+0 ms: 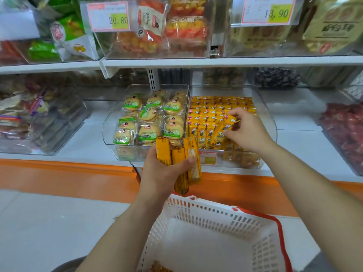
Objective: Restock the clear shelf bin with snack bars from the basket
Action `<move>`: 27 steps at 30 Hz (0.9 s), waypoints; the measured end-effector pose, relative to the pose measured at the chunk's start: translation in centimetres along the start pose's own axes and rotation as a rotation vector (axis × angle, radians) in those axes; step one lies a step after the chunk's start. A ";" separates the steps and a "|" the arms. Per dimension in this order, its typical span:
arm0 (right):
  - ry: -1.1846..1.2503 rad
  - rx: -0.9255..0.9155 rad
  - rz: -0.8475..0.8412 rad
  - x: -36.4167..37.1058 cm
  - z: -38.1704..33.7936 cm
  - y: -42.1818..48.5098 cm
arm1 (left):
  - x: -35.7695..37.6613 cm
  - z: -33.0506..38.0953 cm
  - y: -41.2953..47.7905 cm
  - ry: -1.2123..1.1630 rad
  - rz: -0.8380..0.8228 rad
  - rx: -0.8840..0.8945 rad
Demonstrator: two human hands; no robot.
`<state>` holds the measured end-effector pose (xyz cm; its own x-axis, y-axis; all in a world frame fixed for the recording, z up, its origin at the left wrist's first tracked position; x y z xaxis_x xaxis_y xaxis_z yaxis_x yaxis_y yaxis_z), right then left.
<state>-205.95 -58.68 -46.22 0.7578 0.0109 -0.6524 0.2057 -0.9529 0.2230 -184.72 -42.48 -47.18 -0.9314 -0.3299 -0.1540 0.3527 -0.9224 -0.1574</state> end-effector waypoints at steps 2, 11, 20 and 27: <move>-0.060 -0.019 -0.046 0.9 0.7 0.7 | 0.1 -0.4 0.3 0.011 0.000 0.002; -0.508 -0.122 -0.190 2.6 1.5 1.7 | 0.5 -1.3 0.7 0.083 0.014 -0.011; 0.263 -0.042 -0.144 1.7 -3.6 -3.6 | 1.3 -1.3 0.6 -0.028 0.015 -0.048; 0.530 0.100 -0.402 2.6 -4.9 -6.7 | 2.1 -1.0 -0.3 -0.043 -0.041 0.018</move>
<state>-202.31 -50.77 -45.81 0.8413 0.4935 -0.2208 0.4961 -0.8670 -0.0475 -186.66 -42.73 -48.43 -0.9482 -0.2995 -0.1058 0.3127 -0.9388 -0.1447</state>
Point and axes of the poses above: each hand's wrist, its own y-axis towards the middle knuckle, its own x-axis out of the palm, z = x × y, the point moved 2 cm from there along y, towards the middle knuckle, and after that the axes turned 6 degrees about y, right-handed, at the moved point
